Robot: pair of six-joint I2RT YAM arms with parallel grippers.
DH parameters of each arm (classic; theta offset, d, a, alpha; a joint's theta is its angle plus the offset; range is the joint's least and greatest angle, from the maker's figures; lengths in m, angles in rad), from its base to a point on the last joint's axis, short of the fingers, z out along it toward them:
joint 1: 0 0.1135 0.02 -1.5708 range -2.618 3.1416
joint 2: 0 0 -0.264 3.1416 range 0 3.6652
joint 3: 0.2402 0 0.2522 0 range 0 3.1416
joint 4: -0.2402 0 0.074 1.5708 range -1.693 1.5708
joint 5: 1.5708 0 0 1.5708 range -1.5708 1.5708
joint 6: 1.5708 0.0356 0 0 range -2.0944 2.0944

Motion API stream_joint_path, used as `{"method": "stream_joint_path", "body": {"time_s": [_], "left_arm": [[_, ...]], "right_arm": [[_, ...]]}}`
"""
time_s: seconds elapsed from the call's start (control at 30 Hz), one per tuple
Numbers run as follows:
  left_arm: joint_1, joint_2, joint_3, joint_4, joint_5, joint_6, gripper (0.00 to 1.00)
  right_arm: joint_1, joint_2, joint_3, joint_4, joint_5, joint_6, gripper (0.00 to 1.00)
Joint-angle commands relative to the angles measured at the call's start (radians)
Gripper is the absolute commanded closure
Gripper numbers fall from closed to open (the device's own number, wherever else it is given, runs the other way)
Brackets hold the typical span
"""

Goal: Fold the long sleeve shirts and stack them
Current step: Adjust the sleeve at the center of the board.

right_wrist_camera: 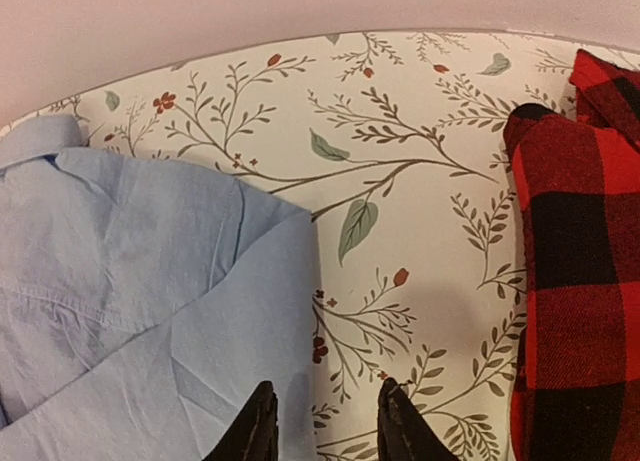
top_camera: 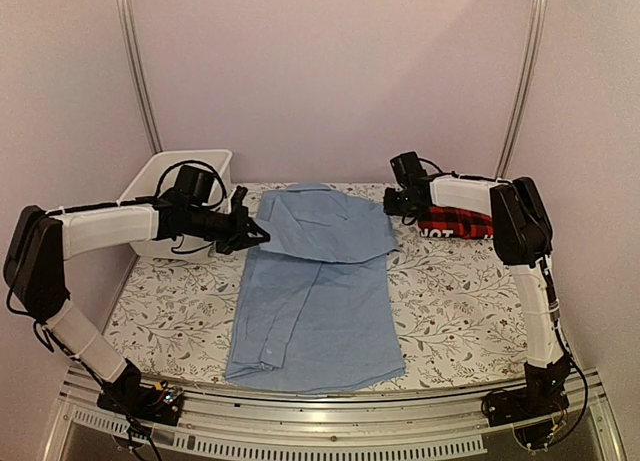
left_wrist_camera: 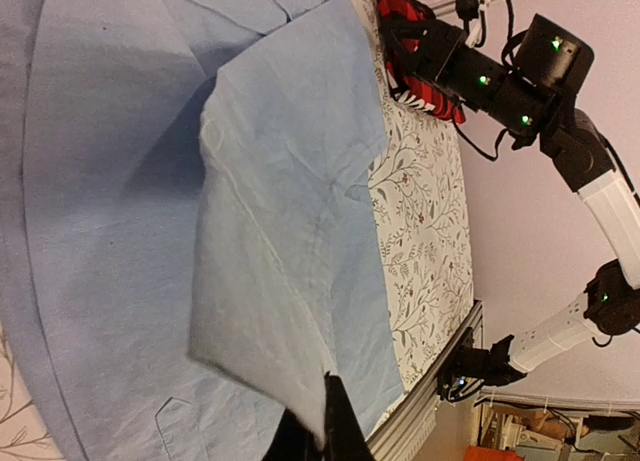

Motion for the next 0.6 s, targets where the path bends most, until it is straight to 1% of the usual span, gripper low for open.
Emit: {"method": "stream_joint_path", "body": {"time_s": [0.0,0.07,0.1,0.17,0.23,0.3,0.4,0.47,0.57], "left_arm": [[-0.017,0.024,0.031,-0.002,-0.013,0.014,1.00],[-0.018,0.029,0.042,0.006,-0.025,0.003,1.00],[-0.020,0.030,0.050,0.007,-0.032,-0.001,1.00],[-0.024,0.031,0.067,0.010,-0.047,-0.002,1.00],[-0.025,0.034,0.086,0.004,-0.061,0.001,1.00],[-0.026,0.043,0.112,-0.009,-0.071,0.007,1.00],[-0.027,0.051,0.147,-0.028,-0.080,0.023,1.00],[-0.029,0.057,0.172,-0.047,-0.086,0.036,1.00],[-0.029,0.069,0.201,-0.075,-0.082,0.057,1.00]], "right_arm": [[-0.014,-0.001,0.008,-0.064,-0.035,-0.074,0.55],[-0.012,-0.033,-0.015,-0.090,-0.067,-0.072,0.46],[-0.012,-0.054,-0.054,-0.094,-0.081,-0.070,0.42],[-0.012,-0.133,-0.143,-0.082,-0.127,-0.051,0.36],[-0.007,-0.245,-0.247,-0.050,-0.169,-0.034,0.33],[0.004,-0.334,-0.355,-0.021,-0.201,-0.016,0.33],[0.039,-0.456,-0.497,0.002,-0.204,0.018,0.33],[0.077,-0.543,-0.592,0.020,-0.232,0.046,0.34],[0.146,-0.620,-0.694,0.026,-0.234,0.084,0.38]]}}
